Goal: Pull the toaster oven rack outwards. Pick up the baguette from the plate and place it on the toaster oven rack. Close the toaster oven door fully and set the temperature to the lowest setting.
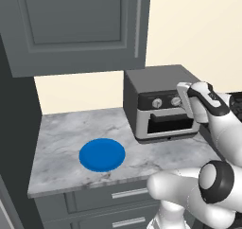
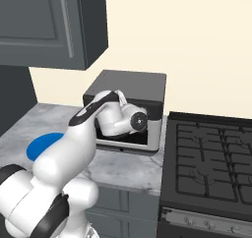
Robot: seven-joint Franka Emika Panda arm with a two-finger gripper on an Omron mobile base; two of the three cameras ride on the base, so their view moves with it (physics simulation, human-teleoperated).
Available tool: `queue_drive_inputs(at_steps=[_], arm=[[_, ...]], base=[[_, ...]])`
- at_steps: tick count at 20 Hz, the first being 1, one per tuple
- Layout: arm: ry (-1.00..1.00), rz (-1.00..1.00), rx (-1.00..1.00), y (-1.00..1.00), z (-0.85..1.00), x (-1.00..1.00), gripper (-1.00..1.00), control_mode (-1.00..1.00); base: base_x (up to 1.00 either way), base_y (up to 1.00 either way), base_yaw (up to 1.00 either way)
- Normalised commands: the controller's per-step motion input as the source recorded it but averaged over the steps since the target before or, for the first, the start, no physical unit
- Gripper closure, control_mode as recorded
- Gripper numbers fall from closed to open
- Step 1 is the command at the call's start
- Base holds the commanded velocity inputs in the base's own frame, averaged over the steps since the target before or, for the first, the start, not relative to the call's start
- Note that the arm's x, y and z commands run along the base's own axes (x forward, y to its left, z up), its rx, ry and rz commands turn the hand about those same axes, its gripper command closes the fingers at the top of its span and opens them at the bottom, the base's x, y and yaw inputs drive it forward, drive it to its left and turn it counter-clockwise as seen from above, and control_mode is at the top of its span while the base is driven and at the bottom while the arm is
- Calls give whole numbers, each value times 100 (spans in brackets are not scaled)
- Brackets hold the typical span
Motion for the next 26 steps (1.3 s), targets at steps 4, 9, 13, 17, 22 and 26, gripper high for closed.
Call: queue_drive_inputs(at_steps=[4,9,13,17,22,26], arm=[[-6,13,-3,0,0,0,100,-100],[-18,20,-6,1,0,1,100,-100],[-35,22,-10,6,-1,0,100,-100],[-37,22,-14,12,-2,0,100,-100],[-34,21,-17,18,0,0,100,-100],[-33,21,-22,17,0,0,100,-100]], base=[[0,0,0],[0,0,0],[0,0,0],[0,0,0],[0,0,0],[0,0,0]])
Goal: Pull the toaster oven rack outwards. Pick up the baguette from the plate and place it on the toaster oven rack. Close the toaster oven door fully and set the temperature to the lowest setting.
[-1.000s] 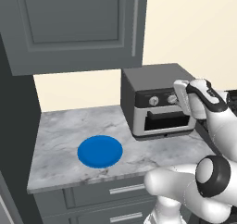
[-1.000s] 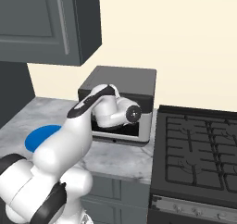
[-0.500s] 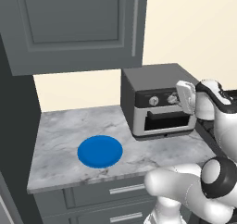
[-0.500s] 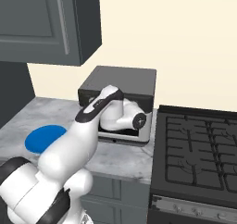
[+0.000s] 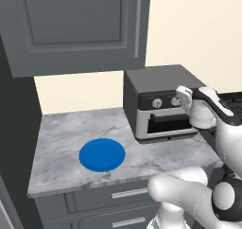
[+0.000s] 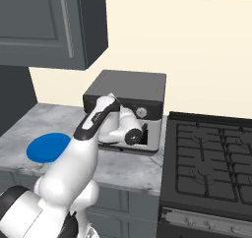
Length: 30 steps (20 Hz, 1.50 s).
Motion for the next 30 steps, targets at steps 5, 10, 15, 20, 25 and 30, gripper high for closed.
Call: queue_drive_inputs(at_steps=[5,10,15,20,25,30], arm=[[-33,22,-28,20,0,0,100,-100],[-33,26,-38,14,0,6,100,-100],[-29,31,-51,1,0,13,100,-100],[-24,33,-60,0,-1,15,100,-100],[-24,38,-62,0,-3,17,100,-100],[-21,42,-66,0,-18,20,100,-100]], base=[[0,0,0],[0,0,0],[0,0,0],[0,0,0],[0,0,0],[0,0,0]])
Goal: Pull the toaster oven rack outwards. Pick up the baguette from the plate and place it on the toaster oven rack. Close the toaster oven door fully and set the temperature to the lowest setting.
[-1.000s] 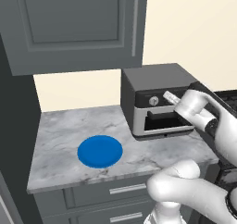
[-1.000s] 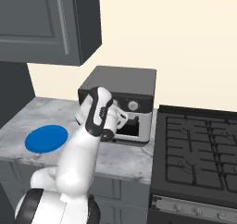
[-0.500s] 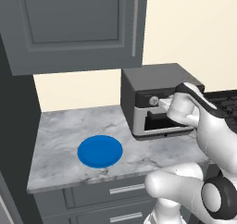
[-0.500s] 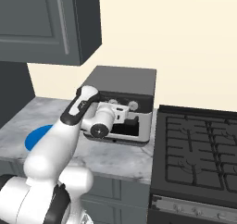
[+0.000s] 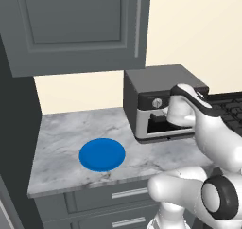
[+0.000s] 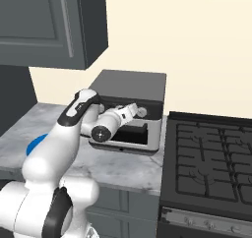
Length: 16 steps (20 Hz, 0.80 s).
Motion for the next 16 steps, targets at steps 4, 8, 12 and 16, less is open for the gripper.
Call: queue_drive_inputs(at_steps=[4,8,12,16], arm=[[-21,49,-77,0,-35,17,100,-100],[-19,54,-85,0,-48,21,100,-100],[-14,55,-92,9,-61,22,100,-100],[-15,57,-93,14,-68,16,100,-100]], base=[[0,0,0],[0,0,0],[0,0,0],[0,0,0]])
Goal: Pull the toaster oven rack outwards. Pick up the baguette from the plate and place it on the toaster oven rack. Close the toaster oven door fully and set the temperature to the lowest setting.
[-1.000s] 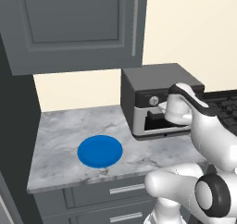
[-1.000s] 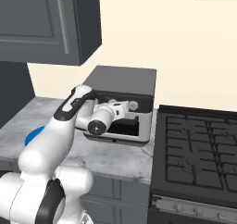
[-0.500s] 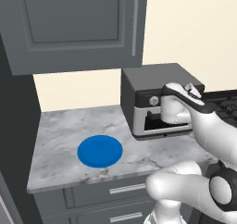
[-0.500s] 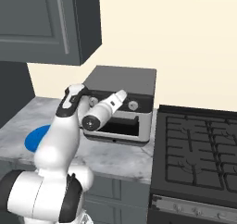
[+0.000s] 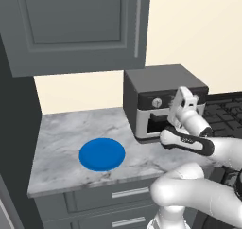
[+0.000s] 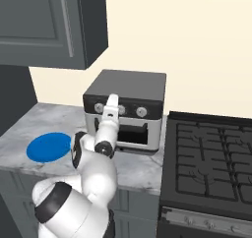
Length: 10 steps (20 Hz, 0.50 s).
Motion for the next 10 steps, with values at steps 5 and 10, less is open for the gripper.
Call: queue_drive_inputs(at_steps=[5,10], arm=[[-12,59,-93,6,-63,16,100,-100],[-3,52,-97,2,-55,15,100,-100]], base=[[0,0,0],[0,0,0]])
